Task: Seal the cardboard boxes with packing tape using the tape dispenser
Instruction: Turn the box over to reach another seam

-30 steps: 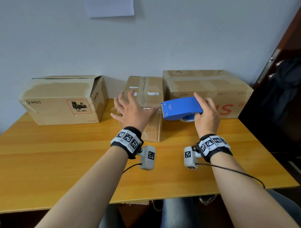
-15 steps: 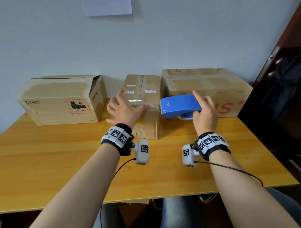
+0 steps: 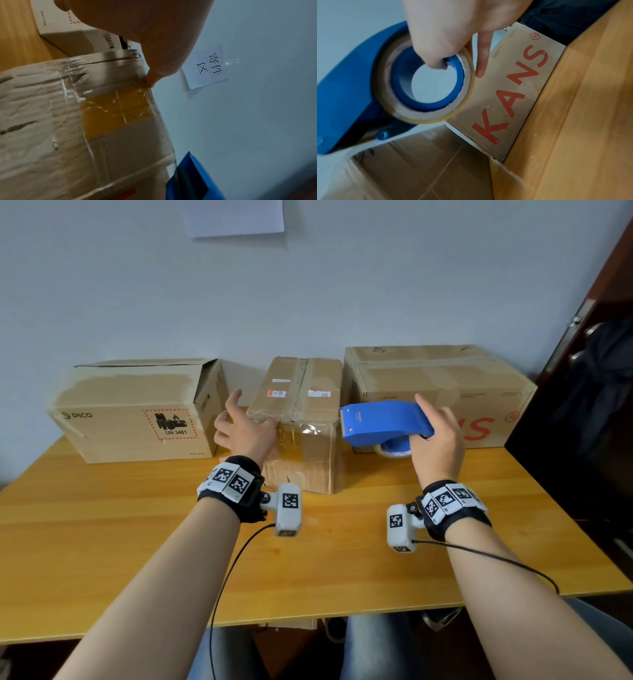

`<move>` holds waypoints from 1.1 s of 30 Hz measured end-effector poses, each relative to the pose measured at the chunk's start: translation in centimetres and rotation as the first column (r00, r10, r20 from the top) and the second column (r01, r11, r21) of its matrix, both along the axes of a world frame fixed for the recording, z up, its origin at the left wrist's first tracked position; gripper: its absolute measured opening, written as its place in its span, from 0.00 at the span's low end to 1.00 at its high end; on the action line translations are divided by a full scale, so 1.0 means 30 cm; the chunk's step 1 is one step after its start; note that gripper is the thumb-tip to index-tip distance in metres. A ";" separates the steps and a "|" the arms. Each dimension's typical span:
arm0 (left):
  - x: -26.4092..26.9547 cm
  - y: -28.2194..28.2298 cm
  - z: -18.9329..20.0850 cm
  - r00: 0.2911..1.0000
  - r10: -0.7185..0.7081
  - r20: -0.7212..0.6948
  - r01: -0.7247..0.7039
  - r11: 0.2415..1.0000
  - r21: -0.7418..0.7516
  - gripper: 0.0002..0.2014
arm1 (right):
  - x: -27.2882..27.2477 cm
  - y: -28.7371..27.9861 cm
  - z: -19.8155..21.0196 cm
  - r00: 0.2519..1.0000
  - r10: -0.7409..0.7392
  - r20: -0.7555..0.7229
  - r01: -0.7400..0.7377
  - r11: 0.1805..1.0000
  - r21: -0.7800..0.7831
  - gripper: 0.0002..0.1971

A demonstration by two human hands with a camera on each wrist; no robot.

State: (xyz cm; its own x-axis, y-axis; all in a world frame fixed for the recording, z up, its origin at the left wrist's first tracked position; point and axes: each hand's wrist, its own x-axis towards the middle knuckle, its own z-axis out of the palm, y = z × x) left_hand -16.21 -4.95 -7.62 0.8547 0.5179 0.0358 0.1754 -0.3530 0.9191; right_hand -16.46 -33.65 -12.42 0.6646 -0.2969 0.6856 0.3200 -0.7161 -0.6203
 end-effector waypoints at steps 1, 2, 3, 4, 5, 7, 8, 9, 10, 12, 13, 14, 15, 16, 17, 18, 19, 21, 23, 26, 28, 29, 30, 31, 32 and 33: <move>0.000 -0.005 0.004 1.000 0.027 0.006 -0.027 1.000 0.013 0.37 | 0.000 -0.001 -0.001 1.000 0.014 -0.001 -0.014 0.999 0.038 0.33; -0.001 -0.016 0.012 0.998 0.055 0.007 -0.055 0.998 0.041 0.37 | 0.001 -0.002 0.000 1.000 0.030 -0.003 -0.030 0.998 0.059 0.33; -0.005 -0.033 0.020 0.997 0.082 -0.001 -0.081 0.992 0.091 0.35 | -0.002 -0.004 0.000 0.999 0.053 -0.011 -0.052 0.996 0.068 0.33; -0.010 -0.053 0.032 0.995 0.102 -0.009 -0.100 0.983 0.152 0.35 | -0.003 -0.004 0.002 0.997 0.079 -0.020 -0.077 0.994 0.078 0.34; -0.016 -0.073 0.044 0.994 0.109 -0.004 -0.106 0.971 0.215 0.34 | -0.006 -0.003 0.008 0.994 0.102 -0.029 -0.099 0.991 0.092 0.35; -0.023 -0.108 0.061 0.996 0.055 0.064 -0.074 0.935 0.348 0.34 | -0.009 -0.005 0.014 0.990 0.132 -0.042 -0.127 0.987 0.099 0.37; -0.027 -0.115 0.063 0.991 -0.009 0.130 -0.047 0.907 0.418 0.32 | -0.010 -0.002 0.013 0.988 0.146 -0.046 -0.141 0.985 0.098 0.38; -0.025 -0.125 0.062 0.973 -0.098 0.207 -0.012 0.882 0.471 0.27 | -0.013 -0.007 0.013 0.987 0.155 -0.048 -0.150 0.984 0.094 0.38; -0.025 -0.136 0.066 0.940 -0.200 0.277 0.041 0.871 0.490 0.23 | -0.014 -0.011 0.011 0.985 0.164 -0.048 -0.160 0.983 0.087 0.38; -0.028 -0.173 0.071 0.858 -0.390 0.335 0.220 0.867 0.448 0.15 | -0.014 -0.023 0.007 0.985 0.170 -0.038 -0.168 0.984 0.065 0.37; -0.028 -0.196 0.072 0.829 -0.455 0.325 0.296 0.851 0.434 0.14 | -0.014 -0.028 0.006 0.985 0.168 -0.030 -0.166 0.985 0.052 0.37; -0.027 -0.217 0.069 0.817 -0.490 0.304 0.343 0.837 0.426 0.14 | -0.013 -0.030 0.005 0.987 0.162 -0.022 -0.161 0.986 0.038 0.36; -0.022 -0.236 0.062 0.820 -0.498 0.282 0.363 0.834 0.416 0.14 | -0.014 -0.032 0.005 0.988 0.157 -0.014 -0.157 0.987 0.024 0.36; -0.016 -0.248 0.052 0.831 -0.490 0.265 0.365 0.839 0.404 0.13 | -0.015 -0.034 0.003 0.987 0.158 -0.005 -0.158 0.987 0.008 0.35; -0.007 -0.253 0.040 0.841 -0.478 0.254 0.358 0.844 0.400 0.12 | -0.015 -0.036 0.001 0.986 0.167 0.004 -0.167 0.986 -0.006 0.34; 0.000 -0.253 0.027 0.846 -0.471 0.250 0.351 0.845 0.405 0.11 | -0.015 -0.041 0.001 0.983 0.182 0.008 -0.182 0.983 -0.012 0.34; 0.006 -0.250 0.014 0.848 -0.470 0.247 0.347 0.843 0.411 0.10 | -0.015 -0.045 0.003 0.980 0.198 0.006 -0.198 0.980 -0.010 0.34; 0.013 -0.243 0.003 0.841 -0.479 0.253 0.348 0.836 0.425 0.09 | -0.018 -0.053 0.016 0.975 0.221 0.003 -0.221 0.975 -0.004 0.34; 0.015 -0.237 0.003 0.841 -0.478 0.254 0.350 0.837 0.421 0.08 | -0.018 -0.060 0.029 0.971 0.238 0.020 -0.238 0.971 -0.024 0.33; 0.017 -0.239 0.007 0.844 -0.483 0.234 0.353 0.828 0.436 0.09 | -0.012 -0.070 0.047 0.966 0.254 0.045 -0.251 0.966 -0.061 0.34; 0.016 -0.244 0.009 0.846 -0.486 0.218 0.354 0.819 0.452 0.10 | -0.005 -0.078 0.055 0.965 0.254 0.056 -0.246 0.961 -0.123 0.34; 0.017 -0.244 0.010 0.848 -0.484 0.216 0.354 0.820 0.451 0.10 | -0.001 -0.083 0.057 0.965 0.254 0.059 -0.242 0.958 -0.155 0.34; 0.018 -0.244 0.011 0.849 -0.482 0.217 0.354 0.823 0.443 0.10 | 0.003 -0.088 0.058 0.965 0.253 0.061 -0.239 0.954 -0.182 0.34; 0.019 -0.242 0.011 0.849 -0.481 0.218 0.357 0.827 0.435 0.11 | 0.007 -0.092 0.058 0.965 0.253 0.063 -0.236 0.950 -0.204 0.34; 0.019 -0.240 0.012 0.849 -0.482 0.218 0.359 0.828 0.430 0.11 | 0.012 -0.095 0.058 0.965 0.253 0.064 -0.233 0.947 -0.221 0.35; 0.019 -0.238 0.014 0.848 -0.483 0.218 0.363 0.828 0.427 0.10 | 0.014 -0.099 0.060 0.966 0.251 0.063 -0.230 0.944 -0.234 0.35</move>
